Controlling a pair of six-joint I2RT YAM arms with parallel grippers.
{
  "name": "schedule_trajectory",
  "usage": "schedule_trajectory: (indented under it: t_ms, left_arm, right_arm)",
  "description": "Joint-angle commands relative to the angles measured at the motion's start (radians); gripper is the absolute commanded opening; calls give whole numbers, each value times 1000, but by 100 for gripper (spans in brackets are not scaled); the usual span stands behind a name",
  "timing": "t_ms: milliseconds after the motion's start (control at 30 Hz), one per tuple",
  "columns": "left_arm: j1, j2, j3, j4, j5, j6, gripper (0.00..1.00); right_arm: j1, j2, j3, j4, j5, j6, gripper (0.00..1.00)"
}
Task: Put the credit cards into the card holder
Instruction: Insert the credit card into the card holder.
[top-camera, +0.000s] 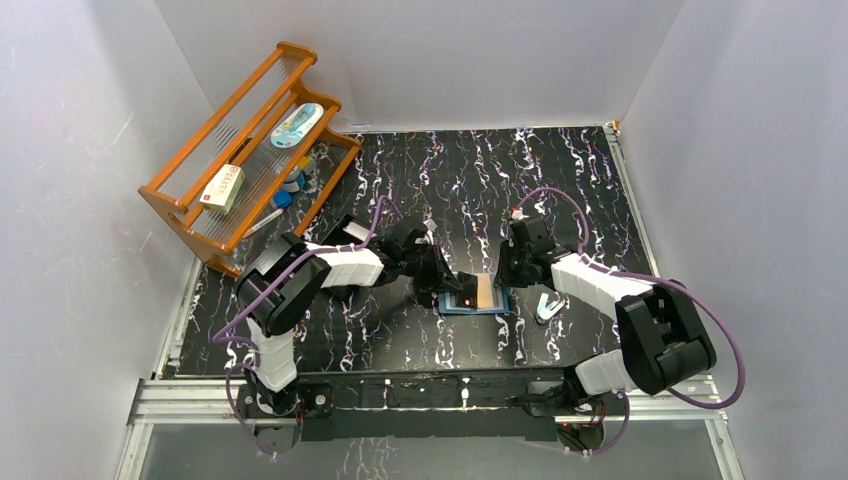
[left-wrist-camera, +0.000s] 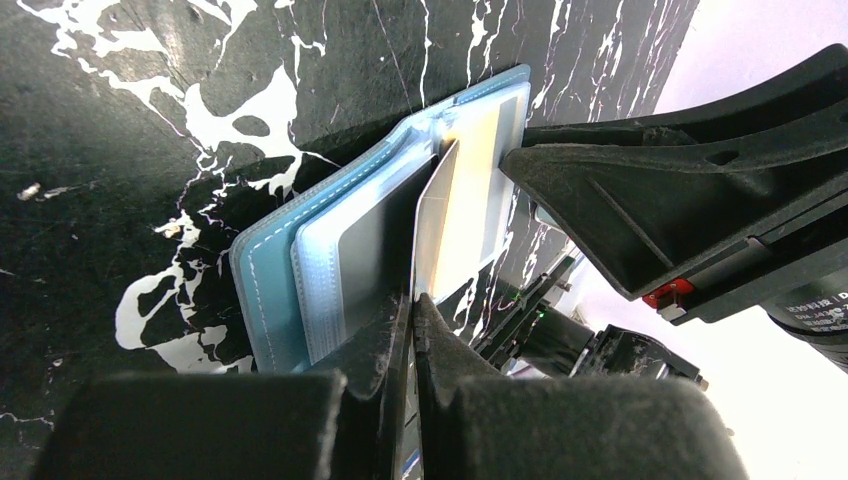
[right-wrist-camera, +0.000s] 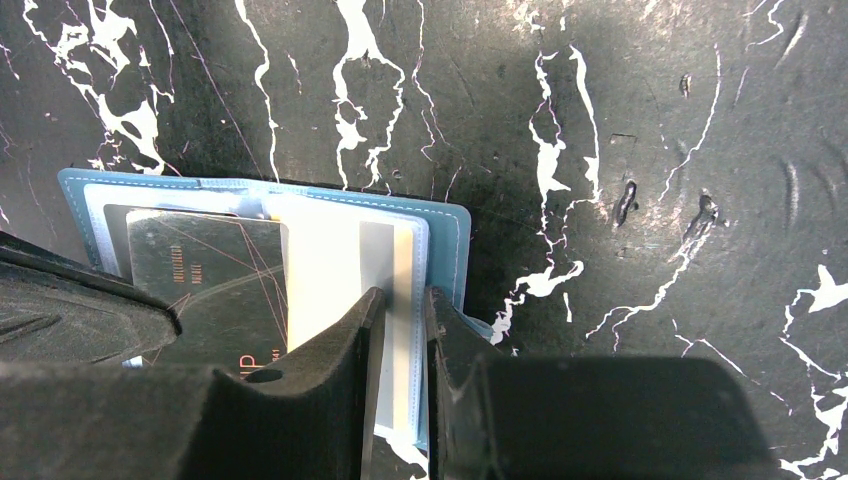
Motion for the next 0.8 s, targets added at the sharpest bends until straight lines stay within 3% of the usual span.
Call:
schedule_trajectory:
  t_ms: [0,767]
  left_arm:
    - [-12,-1,5,-38,-23,-13,0]
    - [-43,51,-9,150,-127,-12,0]
  right_arm:
    - [1,-3,-30,-21,6,-15,28]
    - [1,-31,-54,-2,-34,37,27]
